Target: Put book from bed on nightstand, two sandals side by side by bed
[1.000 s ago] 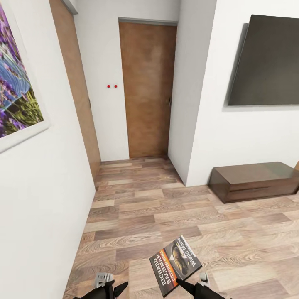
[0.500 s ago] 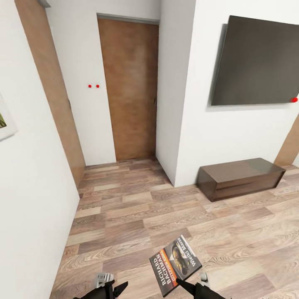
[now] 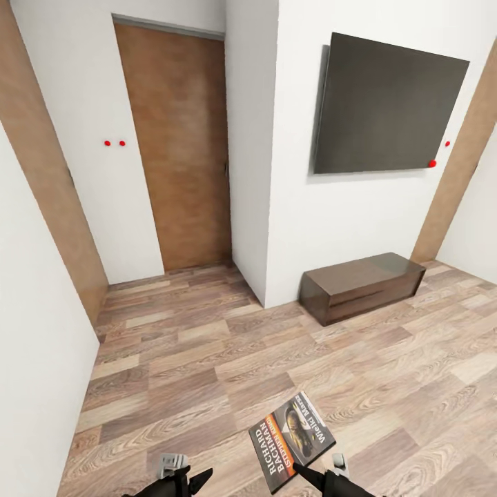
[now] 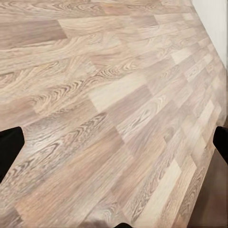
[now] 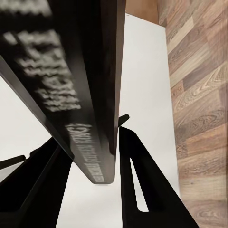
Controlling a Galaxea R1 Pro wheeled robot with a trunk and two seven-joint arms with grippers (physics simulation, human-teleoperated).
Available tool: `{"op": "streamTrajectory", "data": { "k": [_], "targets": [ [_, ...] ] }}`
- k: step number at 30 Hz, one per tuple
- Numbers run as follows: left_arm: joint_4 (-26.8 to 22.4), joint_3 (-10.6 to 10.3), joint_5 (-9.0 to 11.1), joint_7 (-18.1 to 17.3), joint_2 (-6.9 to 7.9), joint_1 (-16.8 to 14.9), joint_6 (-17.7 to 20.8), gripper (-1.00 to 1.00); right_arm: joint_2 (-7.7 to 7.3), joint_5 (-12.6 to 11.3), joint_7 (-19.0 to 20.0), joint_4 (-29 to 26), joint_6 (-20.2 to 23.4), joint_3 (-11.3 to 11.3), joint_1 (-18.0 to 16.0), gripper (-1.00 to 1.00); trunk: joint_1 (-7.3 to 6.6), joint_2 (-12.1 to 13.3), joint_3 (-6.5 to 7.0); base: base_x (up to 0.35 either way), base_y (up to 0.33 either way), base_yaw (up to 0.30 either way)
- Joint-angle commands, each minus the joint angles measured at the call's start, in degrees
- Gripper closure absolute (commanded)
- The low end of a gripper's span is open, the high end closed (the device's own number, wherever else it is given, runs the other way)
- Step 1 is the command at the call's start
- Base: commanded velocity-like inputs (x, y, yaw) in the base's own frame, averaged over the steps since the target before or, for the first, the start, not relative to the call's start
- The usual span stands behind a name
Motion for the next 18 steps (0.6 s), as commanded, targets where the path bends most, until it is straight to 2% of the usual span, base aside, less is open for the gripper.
{"op": "streamTrajectory", "data": {
  "k": [1,18],
  "targets": [
    [0.04,-0.35,0.31,-0.09,0.03,-0.03,-0.31,-1.0,0.01,0.24,0.19,0.0,0.59,-0.64,-0.05,1.0,0.0,-0.04,-0.06,0.0,0.0,-0.285],
    [0.04,-0.35,0.31,-0.09,0.03,-0.03,-0.31,-1.0,0.04,0.24,0.19,0.0,0.59,-0.66,-0.05,1.0,0.0,-0.04,-0.06,0.0,0.0,-0.285]
  ]
}}
